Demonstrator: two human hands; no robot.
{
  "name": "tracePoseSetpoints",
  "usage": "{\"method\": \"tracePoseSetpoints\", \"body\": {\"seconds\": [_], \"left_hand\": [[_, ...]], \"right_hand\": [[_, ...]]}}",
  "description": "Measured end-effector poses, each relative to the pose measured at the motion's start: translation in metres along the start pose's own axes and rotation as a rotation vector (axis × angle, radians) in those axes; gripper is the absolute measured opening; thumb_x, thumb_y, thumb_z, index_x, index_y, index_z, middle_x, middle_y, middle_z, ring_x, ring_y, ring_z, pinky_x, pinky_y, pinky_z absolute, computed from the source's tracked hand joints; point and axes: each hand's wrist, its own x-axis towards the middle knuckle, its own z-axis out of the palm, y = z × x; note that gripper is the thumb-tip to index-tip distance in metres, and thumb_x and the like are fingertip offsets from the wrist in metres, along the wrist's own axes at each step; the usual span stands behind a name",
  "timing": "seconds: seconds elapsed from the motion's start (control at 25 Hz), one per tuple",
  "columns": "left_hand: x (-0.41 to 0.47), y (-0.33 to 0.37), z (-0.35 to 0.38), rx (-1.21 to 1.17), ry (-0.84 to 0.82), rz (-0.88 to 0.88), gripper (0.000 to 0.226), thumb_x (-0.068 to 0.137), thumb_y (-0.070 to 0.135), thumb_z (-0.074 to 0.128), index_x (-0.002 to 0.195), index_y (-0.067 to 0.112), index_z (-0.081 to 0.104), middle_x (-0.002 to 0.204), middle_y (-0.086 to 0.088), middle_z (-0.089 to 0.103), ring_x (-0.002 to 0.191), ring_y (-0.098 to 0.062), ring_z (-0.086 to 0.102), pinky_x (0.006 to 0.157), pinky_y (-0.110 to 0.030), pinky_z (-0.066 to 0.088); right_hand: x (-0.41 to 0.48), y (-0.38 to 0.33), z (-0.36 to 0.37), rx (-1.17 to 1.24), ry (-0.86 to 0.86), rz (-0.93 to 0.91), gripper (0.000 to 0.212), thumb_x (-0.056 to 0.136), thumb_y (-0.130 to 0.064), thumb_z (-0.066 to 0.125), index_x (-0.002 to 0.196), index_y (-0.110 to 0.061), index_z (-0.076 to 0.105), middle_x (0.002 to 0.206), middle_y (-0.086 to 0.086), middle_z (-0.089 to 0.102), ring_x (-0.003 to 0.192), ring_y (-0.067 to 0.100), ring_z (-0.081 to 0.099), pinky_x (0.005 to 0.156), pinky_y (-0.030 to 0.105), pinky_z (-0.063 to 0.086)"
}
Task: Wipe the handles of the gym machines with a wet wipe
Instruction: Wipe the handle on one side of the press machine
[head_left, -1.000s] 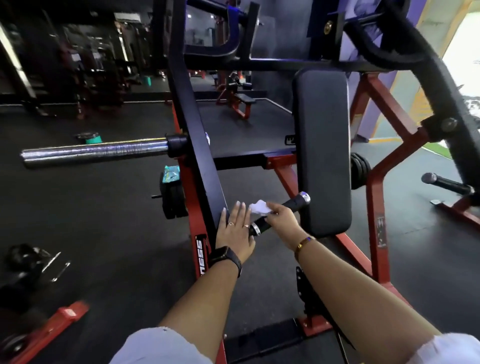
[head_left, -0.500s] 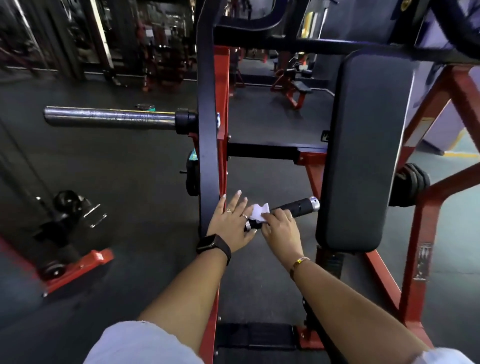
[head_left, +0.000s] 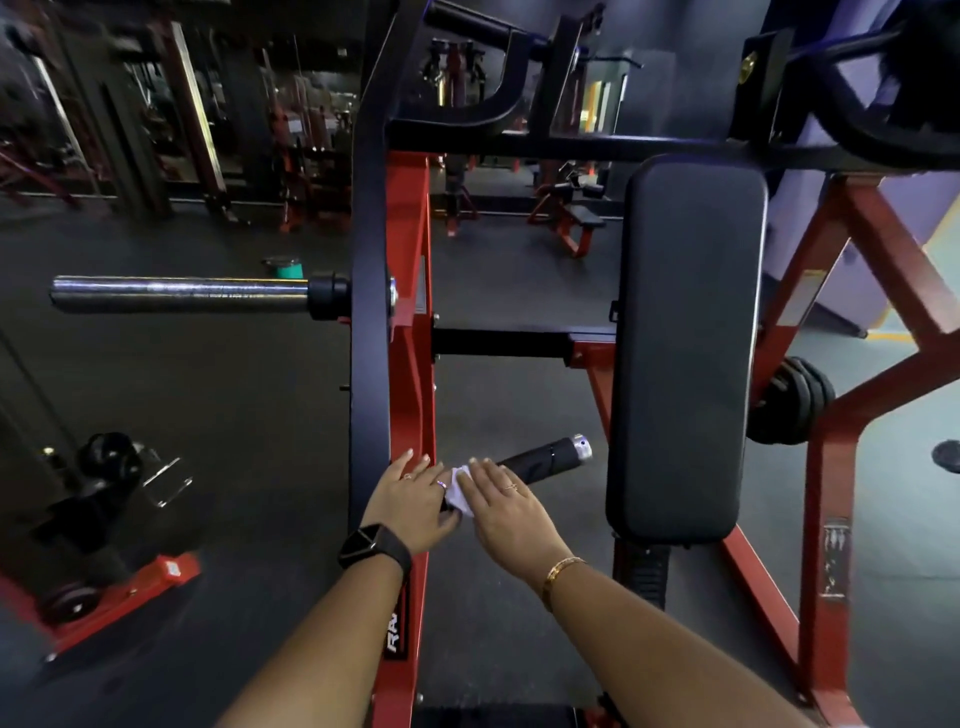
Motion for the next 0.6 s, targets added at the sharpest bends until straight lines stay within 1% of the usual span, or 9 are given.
{"method": "tracePoseSetpoints", "body": {"seconds": [0.08,0.12,0.2,0.28,0.36,0.44,0.48,0.56,0.6], "left_hand": [[0.0,-0.002,0.002,0.011,0.017,0.004,0.05,0.074,0.05,0.049,0.11,0.023,0.071,0.099,0.005,0.073,0.103,-0.018,0.067,0.104,-0.035,0.029],[-0.001,-0.002,0.002,0.015,0.019,0.003,0.048,0.074,0.05,0.054,0.111,0.024,0.069,0.099,0.007,0.072,0.104,-0.017,0.066,0.105,-0.034,0.031],[-0.001,-0.002,0.001,0.007,0.033,0.003,0.047,0.074,0.052,0.059,0.113,0.027,0.068,0.1,0.009,0.072,0.107,-0.017,0.065,0.105,-0.034,0.034],[-0.001,-0.002,0.0,-0.011,0.015,-0.002,0.047,0.076,0.053,0.053,0.112,0.027,0.068,0.1,0.009,0.072,0.106,-0.016,0.066,0.103,-0.034,0.031],[-0.001,-0.003,-0.001,-0.001,-0.01,-0.009,0.048,0.076,0.052,0.047,0.11,0.027,0.069,0.102,0.01,0.072,0.106,-0.017,0.066,0.103,-0.033,0.027],[0.001,-0.003,-0.004,0.004,-0.026,-0.014,0.047,0.076,0.051,0.045,0.108,0.026,0.071,0.103,0.01,0.072,0.107,-0.017,0.066,0.104,-0.032,0.025],[0.0,-0.003,-0.003,0.006,-0.024,-0.013,0.047,0.077,0.052,0.045,0.106,0.026,0.071,0.102,0.009,0.072,0.107,-0.016,0.066,0.103,-0.032,0.026],[0.001,-0.003,-0.003,0.014,-0.029,-0.015,0.049,0.077,0.055,0.046,0.105,0.026,0.072,0.103,0.009,0.072,0.108,-0.014,0.065,0.104,-0.033,0.033],[0.002,-0.003,-0.003,0.022,-0.04,-0.017,0.051,0.077,0.057,0.046,0.106,0.025,0.072,0.104,0.009,0.072,0.109,-0.013,0.064,0.104,-0.034,0.038]], "right_hand": [[-0.001,0.003,0.001,-0.029,0.042,-0.031,0.052,0.073,-0.013,0.06,0.125,-0.007,0.061,0.124,0.011,0.063,0.116,0.026,0.059,0.099,0.036,0.046],[-0.001,0.005,0.001,-0.034,0.048,-0.047,0.052,0.072,-0.012,0.061,0.123,-0.007,0.062,0.122,0.011,0.064,0.114,0.026,0.061,0.099,0.036,0.047],[0.0,0.01,0.001,-0.042,0.072,-0.047,0.053,0.066,-0.012,0.072,0.119,-0.006,0.065,0.118,0.011,0.066,0.11,0.025,0.063,0.098,0.037,0.049],[0.006,0.009,0.005,-0.038,0.085,-0.002,0.055,0.062,-0.015,0.08,0.115,-0.006,0.067,0.114,0.011,0.068,0.108,0.024,0.064,0.098,0.037,0.048],[0.011,0.002,0.014,-0.025,0.097,0.0,0.054,0.064,-0.017,0.081,0.115,-0.005,0.067,0.115,0.011,0.068,0.11,0.024,0.063,0.1,0.036,0.046],[0.006,0.001,0.021,-0.061,0.139,-0.09,0.047,0.074,-0.012,0.072,0.12,-0.004,0.064,0.12,0.012,0.065,0.115,0.024,0.06,0.103,0.037,0.044],[0.0,0.006,0.021,-0.084,0.173,-0.134,0.044,0.079,-0.007,0.061,0.123,-0.004,0.062,0.123,0.012,0.064,0.118,0.025,0.059,0.104,0.039,0.044],[-0.012,0.023,0.014,-0.107,0.23,-0.147,0.047,0.084,-0.002,0.04,0.127,-0.005,0.06,0.127,0.011,0.061,0.121,0.025,0.056,0.103,0.042,0.044],[-0.015,0.031,0.012,-0.117,0.249,-0.126,0.049,0.084,0.0,0.037,0.127,-0.004,0.06,0.128,0.012,0.061,0.121,0.025,0.056,0.103,0.044,0.044]]}}
